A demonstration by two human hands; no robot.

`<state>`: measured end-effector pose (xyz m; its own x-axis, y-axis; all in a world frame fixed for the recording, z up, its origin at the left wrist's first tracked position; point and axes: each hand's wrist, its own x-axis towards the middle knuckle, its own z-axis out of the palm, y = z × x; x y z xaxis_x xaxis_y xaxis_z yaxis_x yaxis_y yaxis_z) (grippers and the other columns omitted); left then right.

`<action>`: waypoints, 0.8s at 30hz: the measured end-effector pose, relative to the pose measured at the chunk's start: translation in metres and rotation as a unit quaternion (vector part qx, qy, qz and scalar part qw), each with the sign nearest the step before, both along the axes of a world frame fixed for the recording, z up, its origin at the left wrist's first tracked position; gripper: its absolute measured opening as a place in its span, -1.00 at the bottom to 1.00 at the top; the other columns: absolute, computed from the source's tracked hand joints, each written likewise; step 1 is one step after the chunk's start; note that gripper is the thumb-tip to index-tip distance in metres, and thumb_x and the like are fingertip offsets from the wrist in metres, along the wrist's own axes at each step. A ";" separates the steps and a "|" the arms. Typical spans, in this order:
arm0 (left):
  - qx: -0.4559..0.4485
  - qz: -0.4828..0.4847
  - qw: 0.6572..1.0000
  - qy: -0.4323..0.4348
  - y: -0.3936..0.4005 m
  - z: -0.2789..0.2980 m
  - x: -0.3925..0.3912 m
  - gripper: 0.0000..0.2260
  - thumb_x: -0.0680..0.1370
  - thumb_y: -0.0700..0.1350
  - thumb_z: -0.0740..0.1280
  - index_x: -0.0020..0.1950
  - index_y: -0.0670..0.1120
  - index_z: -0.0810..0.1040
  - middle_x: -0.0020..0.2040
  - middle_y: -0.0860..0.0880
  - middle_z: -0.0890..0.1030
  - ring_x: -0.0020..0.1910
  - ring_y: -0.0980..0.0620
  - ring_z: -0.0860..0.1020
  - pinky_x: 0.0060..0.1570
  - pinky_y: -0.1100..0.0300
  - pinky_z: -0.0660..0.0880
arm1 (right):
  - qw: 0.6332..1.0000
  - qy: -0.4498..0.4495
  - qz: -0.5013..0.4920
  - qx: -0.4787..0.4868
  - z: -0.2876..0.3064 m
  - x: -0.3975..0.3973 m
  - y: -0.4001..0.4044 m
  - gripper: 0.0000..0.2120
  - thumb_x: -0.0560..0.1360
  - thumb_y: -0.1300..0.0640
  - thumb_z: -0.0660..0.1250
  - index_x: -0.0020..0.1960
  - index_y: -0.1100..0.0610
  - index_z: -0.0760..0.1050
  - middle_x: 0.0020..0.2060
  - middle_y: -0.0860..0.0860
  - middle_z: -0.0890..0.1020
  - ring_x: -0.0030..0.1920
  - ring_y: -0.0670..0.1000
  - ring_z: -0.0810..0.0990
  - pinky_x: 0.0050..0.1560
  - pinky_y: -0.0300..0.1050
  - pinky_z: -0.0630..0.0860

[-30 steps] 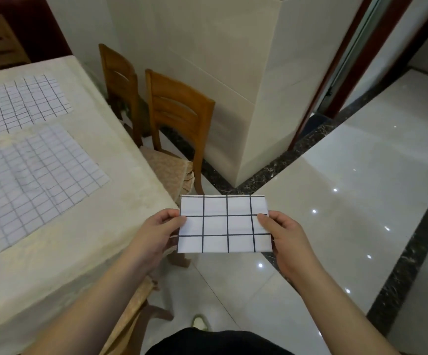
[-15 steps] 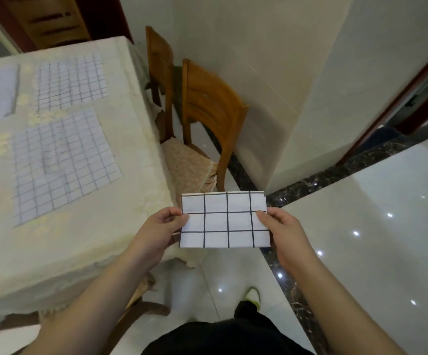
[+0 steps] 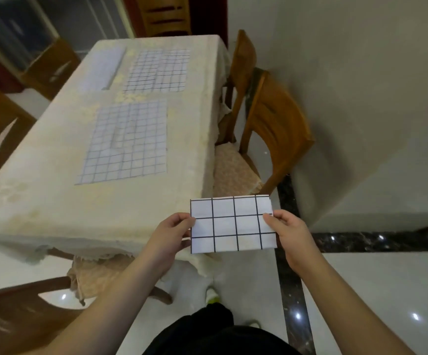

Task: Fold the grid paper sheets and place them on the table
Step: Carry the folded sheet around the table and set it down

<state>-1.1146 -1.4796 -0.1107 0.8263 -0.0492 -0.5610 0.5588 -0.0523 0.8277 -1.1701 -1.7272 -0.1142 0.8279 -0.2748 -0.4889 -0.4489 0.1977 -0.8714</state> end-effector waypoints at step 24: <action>-0.015 0.264 0.956 0.129 0.049 -0.111 0.086 -0.93 0.52 -0.22 0.42 -0.05 -0.19 0.55 -0.18 -0.13 0.56 -0.22 -0.04 0.57 -0.22 0.16 0.57 | 0.935 0.043 0.309 -0.167 -0.075 0.264 0.082 -0.83 0.53 0.07 0.40 0.06 0.14 0.59 -0.05 0.02 0.66 0.00 -0.02 0.61 -0.12 -0.27 0.46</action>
<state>-1.0287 -1.4308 -0.2213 0.5742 0.3171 -0.7548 0.6870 0.3149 0.6549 -0.9062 -1.6450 -0.1895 0.8411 0.0939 -0.5327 -0.4584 -0.3992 -0.7940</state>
